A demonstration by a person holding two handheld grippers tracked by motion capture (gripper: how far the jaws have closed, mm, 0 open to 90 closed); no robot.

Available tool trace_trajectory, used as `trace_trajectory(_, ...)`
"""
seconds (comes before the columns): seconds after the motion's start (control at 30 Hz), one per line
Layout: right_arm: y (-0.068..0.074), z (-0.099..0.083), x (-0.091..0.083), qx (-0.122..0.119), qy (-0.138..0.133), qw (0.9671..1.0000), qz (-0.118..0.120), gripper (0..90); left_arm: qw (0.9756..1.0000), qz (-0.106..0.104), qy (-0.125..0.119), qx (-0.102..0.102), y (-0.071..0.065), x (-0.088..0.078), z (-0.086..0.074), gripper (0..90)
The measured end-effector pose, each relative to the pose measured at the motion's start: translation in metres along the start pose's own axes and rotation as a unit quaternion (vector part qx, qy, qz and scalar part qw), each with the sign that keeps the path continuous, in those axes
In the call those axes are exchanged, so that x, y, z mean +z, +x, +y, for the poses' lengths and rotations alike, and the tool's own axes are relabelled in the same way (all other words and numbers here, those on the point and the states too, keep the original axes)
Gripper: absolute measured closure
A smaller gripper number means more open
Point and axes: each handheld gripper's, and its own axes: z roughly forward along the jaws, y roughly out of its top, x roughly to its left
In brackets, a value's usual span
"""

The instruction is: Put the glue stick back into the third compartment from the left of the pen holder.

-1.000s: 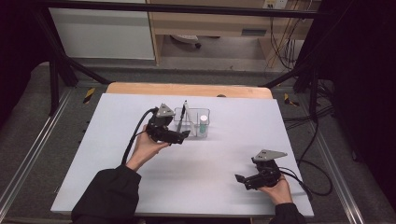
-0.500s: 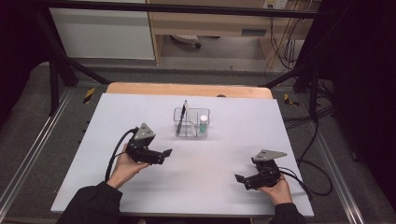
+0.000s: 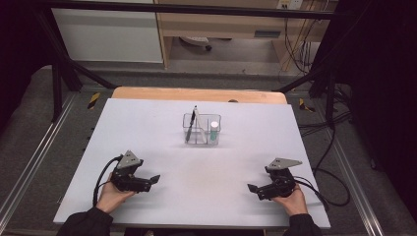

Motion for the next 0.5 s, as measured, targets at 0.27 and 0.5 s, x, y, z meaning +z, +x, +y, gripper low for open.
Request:
trace_trajectory(0.27,0.000,0.000,0.000,0.002,0.001,1.0000,0.000,0.4,0.9997,0.006,-0.010,-0.020,0.016,-0.012,-0.019,11.1)
trace_trajectory(0.5,0.000,0.000,0.000,-0.001,0.001,1.0000,0.001,0.4,0.9995,0.008,-0.017,-0.023,0.019,-0.016,-0.020,11.1)
